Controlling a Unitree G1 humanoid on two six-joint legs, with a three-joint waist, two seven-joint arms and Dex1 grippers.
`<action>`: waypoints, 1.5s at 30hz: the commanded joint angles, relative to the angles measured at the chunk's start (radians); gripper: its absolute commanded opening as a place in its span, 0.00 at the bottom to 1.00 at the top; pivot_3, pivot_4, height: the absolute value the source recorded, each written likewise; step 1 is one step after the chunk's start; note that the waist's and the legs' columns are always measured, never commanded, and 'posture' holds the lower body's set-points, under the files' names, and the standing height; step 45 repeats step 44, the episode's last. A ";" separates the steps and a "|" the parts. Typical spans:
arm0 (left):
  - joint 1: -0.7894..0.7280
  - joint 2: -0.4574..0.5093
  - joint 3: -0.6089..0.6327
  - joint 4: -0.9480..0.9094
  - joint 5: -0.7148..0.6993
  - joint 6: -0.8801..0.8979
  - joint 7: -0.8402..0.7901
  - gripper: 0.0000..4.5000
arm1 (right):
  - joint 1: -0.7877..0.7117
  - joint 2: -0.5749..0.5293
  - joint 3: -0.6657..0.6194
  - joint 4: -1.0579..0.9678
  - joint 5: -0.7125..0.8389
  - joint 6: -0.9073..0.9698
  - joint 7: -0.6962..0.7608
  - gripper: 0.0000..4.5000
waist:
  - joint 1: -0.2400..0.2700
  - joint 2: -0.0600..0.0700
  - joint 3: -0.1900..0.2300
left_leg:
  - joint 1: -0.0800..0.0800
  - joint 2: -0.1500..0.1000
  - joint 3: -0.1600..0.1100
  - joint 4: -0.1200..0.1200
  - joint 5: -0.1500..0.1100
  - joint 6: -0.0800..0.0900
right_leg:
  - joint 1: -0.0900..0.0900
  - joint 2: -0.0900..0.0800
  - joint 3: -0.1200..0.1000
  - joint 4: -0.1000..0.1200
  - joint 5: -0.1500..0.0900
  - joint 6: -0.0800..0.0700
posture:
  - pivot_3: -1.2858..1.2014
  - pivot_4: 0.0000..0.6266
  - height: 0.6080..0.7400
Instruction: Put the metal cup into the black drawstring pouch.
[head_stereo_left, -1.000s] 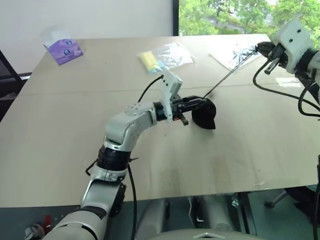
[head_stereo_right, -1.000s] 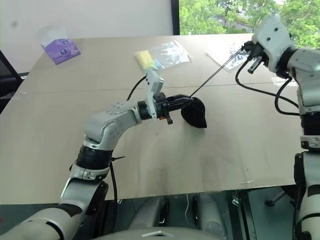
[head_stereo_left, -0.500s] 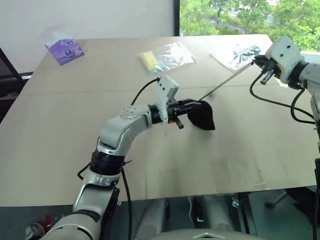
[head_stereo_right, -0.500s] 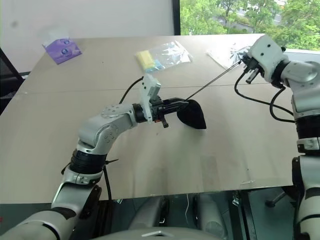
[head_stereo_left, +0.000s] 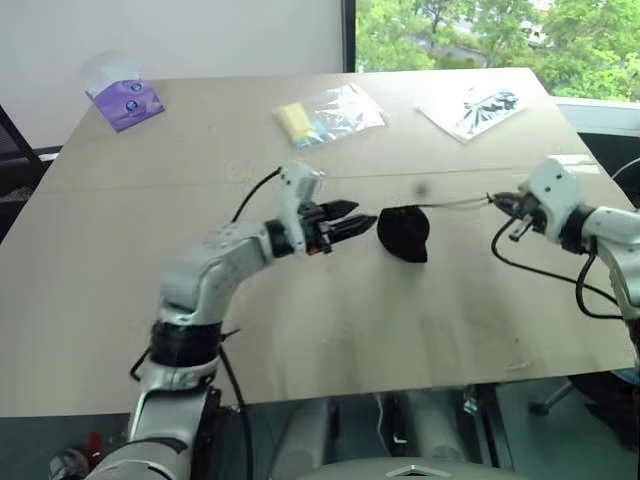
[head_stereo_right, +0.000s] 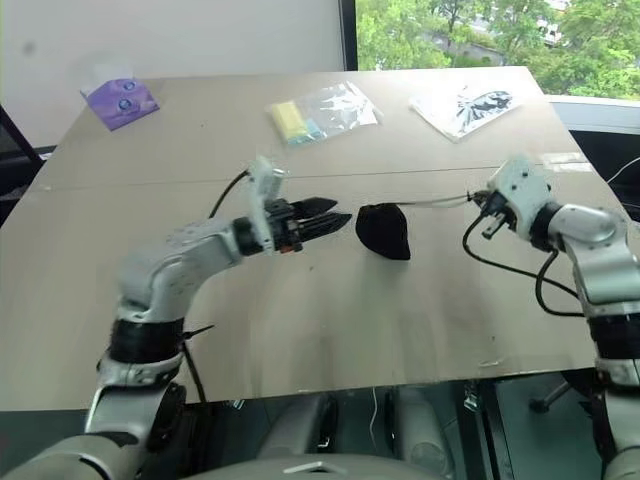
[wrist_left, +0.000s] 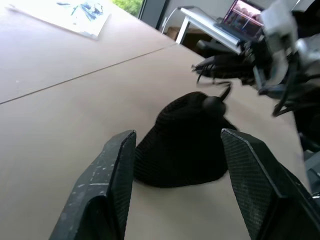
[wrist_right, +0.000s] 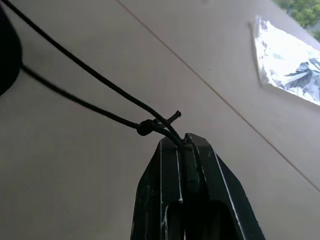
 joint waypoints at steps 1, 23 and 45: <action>0.072 0.038 0.108 -0.103 -0.052 0.029 0.056 0.64 | 0.079 -0.031 -0.070 -0.113 0.028 0.026 0.008 0.14 | 0.003 0.000 0.000 | 0.000 0.000 0.000 0.000 0.000 0.000 | 0.000 0.000 0.000 0.000 0.000 0.000 | 0.52 0.24 1.00; 0.668 0.043 0.320 -0.279 0.030 -0.319 0.103 0.64 | 0.692 0.045 -0.540 -0.519 0.350 0.060 0.082 0.90 | 0.029 0.002 -0.001 | 0.019 0.003 -0.001 -0.002 -0.004 0.007 | 0.025 0.002 -0.004 -0.014 -0.001 0.000 | 0.52 0.24 1.00; 0.593 0.011 0.207 -0.282 0.141 -0.439 0.178 1.00 | 0.736 0.094 -0.652 -0.549 0.363 -0.011 -0.022 1.00 | 0.031 0.003 -0.001 | 0.018 0.003 -0.001 -0.003 -0.004 0.007 | 0.025 0.002 -0.004 -0.015 -0.001 0.000 | 0.52 0.24 1.00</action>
